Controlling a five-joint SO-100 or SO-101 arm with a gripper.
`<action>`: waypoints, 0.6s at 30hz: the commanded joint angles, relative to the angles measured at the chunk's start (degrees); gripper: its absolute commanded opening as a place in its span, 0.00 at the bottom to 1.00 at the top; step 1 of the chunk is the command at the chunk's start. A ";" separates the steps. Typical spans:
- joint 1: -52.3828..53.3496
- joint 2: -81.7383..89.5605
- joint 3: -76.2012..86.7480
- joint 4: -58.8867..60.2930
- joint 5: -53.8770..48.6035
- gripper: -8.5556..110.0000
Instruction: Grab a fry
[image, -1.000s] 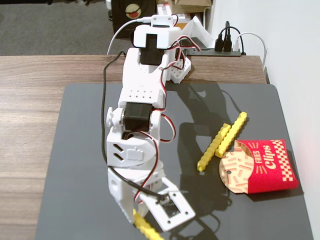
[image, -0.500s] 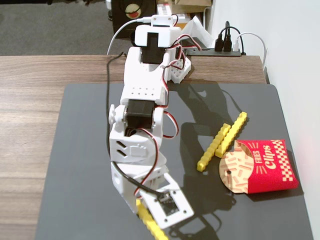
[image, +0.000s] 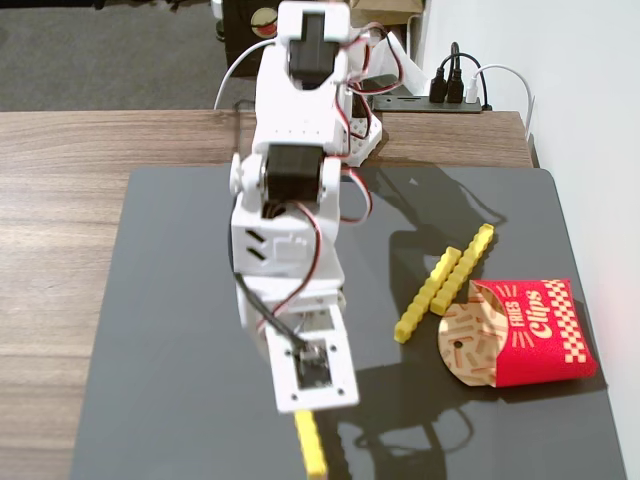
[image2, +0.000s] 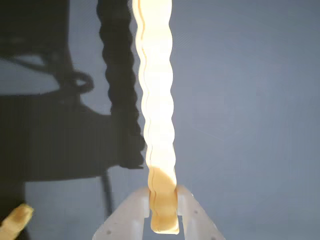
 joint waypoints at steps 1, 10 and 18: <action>-1.23 9.84 5.71 -1.05 2.72 0.08; -4.48 26.72 23.82 -2.37 7.91 0.08; -6.68 40.25 36.30 -1.67 11.78 0.08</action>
